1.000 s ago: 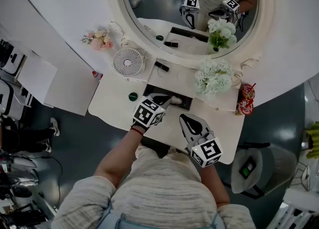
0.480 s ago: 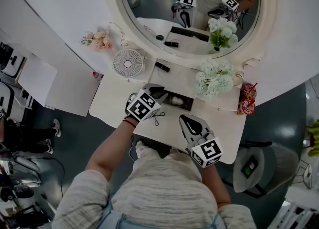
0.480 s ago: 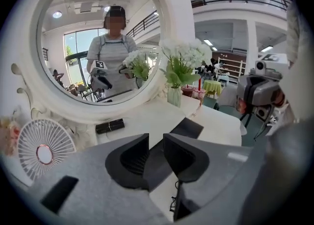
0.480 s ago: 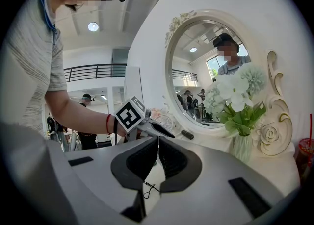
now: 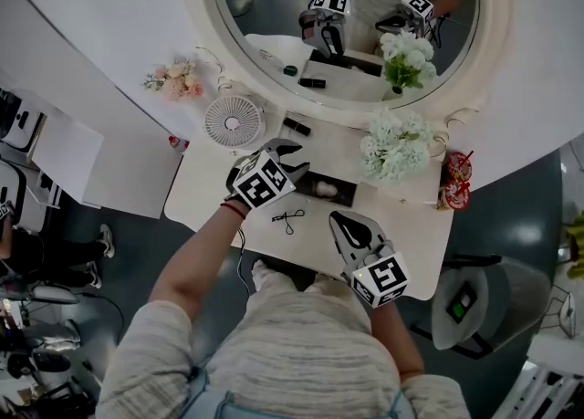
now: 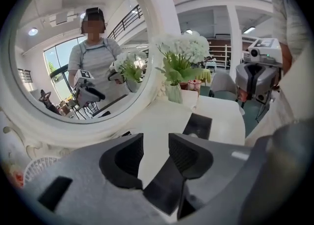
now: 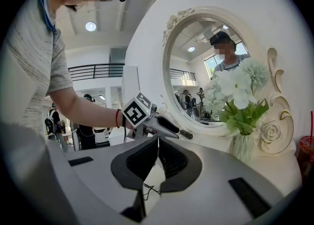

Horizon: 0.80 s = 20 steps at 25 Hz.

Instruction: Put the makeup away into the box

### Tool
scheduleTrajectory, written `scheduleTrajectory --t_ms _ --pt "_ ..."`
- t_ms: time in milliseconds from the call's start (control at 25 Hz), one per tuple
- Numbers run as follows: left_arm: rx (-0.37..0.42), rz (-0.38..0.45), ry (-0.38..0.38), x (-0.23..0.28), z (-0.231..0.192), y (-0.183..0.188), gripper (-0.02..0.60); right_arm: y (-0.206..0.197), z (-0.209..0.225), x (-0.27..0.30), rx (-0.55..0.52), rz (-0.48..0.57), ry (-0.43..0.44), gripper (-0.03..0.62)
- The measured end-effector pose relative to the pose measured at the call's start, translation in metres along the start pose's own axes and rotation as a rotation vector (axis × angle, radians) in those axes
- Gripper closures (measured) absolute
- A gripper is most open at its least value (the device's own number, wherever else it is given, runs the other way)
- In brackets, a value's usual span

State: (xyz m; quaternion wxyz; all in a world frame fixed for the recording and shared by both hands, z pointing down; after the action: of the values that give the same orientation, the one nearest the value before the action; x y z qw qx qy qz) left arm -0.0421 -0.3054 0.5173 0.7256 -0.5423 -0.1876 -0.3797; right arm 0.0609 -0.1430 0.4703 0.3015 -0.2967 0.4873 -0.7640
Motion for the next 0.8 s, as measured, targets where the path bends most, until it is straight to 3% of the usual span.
scheduleTrajectory --t_ms 320,800 --pt "0.132 -0.024 -0.034 0.011 -0.025 0.004 0.407 -0.001 0.005 0.008 0.011 -0.007 -0.019 0.583" --pt "0.493 -0.250 -0.038 0.039 -0.056 -0.004 0.407 -0.002 0.011 0.013 0.022 -0.006 -0.036 0.583"
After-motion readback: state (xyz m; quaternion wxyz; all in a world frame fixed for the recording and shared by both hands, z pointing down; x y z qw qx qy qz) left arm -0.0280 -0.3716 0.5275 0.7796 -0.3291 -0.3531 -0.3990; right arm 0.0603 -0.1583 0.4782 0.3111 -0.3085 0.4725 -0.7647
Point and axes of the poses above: the fingertips, and each gripper's own axes: x forward along the fingers, z to its right, y out of its top, the point moved 5 cm from there along -x, backward along the fingers, and after that the axes turned 12 degrees about x, right-handed, at the moved point
